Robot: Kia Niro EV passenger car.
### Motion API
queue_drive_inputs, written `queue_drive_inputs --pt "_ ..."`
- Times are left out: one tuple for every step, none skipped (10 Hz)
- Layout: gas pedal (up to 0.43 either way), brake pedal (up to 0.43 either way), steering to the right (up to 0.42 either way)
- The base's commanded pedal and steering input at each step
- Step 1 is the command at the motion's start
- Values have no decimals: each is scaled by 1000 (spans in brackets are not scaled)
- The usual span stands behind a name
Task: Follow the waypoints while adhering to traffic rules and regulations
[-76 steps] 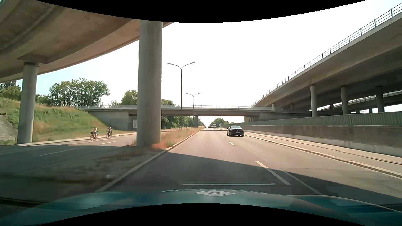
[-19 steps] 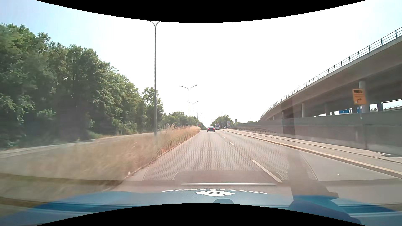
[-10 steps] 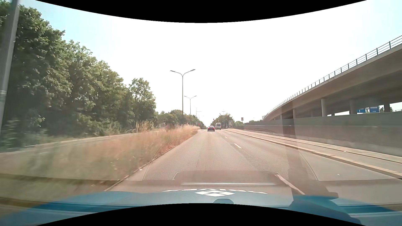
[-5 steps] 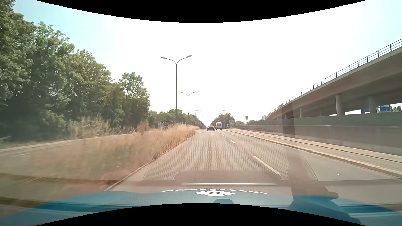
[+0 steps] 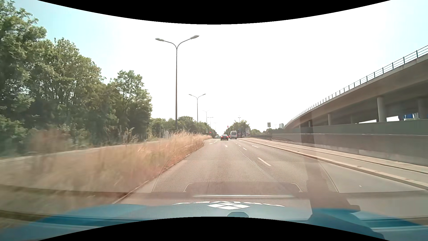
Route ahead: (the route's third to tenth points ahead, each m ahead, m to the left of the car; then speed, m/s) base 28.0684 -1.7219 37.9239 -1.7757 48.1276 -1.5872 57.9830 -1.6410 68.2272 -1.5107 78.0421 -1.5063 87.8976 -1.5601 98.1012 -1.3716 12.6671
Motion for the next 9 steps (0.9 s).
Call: queue_drive_inputs --pt "0 0 -4" --pt "0 0 -5" --pt "0 0 -7" --pt "0 0 -8" --pt "0 0 -9" --pt "0 0 -11" --pt "0 0 -13" --pt "0 0 -16" --pt "0 12 -18"
